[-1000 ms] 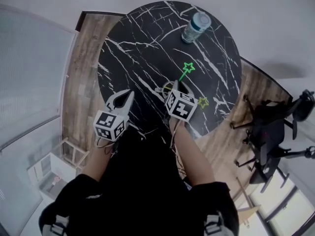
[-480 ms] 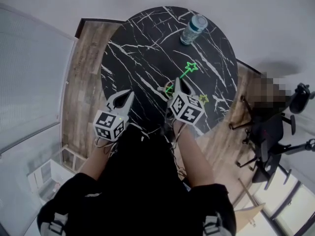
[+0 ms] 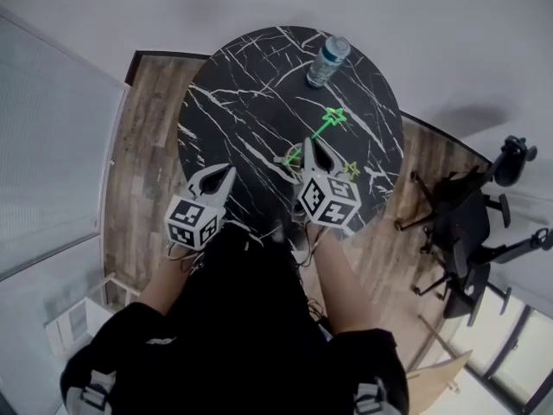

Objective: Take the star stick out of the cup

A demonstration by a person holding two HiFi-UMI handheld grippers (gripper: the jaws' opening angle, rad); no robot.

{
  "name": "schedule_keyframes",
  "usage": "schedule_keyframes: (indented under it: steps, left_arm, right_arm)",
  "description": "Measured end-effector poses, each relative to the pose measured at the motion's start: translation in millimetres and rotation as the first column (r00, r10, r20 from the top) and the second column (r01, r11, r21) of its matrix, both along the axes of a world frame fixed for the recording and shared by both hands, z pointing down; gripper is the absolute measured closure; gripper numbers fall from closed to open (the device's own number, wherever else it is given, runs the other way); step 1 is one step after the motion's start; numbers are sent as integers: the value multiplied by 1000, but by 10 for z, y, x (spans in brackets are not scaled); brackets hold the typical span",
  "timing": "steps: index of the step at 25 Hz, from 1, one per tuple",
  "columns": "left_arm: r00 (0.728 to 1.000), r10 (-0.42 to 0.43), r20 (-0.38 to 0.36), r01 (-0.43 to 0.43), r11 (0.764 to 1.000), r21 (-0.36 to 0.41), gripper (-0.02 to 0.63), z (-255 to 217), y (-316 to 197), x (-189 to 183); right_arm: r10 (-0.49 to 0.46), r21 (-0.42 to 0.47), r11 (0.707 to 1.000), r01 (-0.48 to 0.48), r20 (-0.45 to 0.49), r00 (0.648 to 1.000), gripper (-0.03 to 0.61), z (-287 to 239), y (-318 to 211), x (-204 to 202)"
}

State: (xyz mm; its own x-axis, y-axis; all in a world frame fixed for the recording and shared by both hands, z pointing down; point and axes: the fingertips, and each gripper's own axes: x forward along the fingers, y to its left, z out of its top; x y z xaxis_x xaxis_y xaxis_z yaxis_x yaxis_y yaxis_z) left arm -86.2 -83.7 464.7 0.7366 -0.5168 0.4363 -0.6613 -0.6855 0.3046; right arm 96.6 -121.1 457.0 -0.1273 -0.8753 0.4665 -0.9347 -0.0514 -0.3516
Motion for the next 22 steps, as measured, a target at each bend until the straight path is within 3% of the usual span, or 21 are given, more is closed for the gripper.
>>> schedule_keyframes:
  steps: [7,13,22]
  left_arm:
    - [999,8,-32,-8,1000,8,615,-37,111,-99]
    - [999,-16,-33,15,1000,-26,615,176,222,-277]
    - [998,-59,-8,58,995,-86,615,601,316,-524]
  right_arm:
    - [-119,10,993,120,-80,990,568,-161,166,-424]
    - [-234,-55,972,229,-106,966,568,10,273,-863]
    - [-332,-174,933,315,-85,939,568,466,438,-1169]
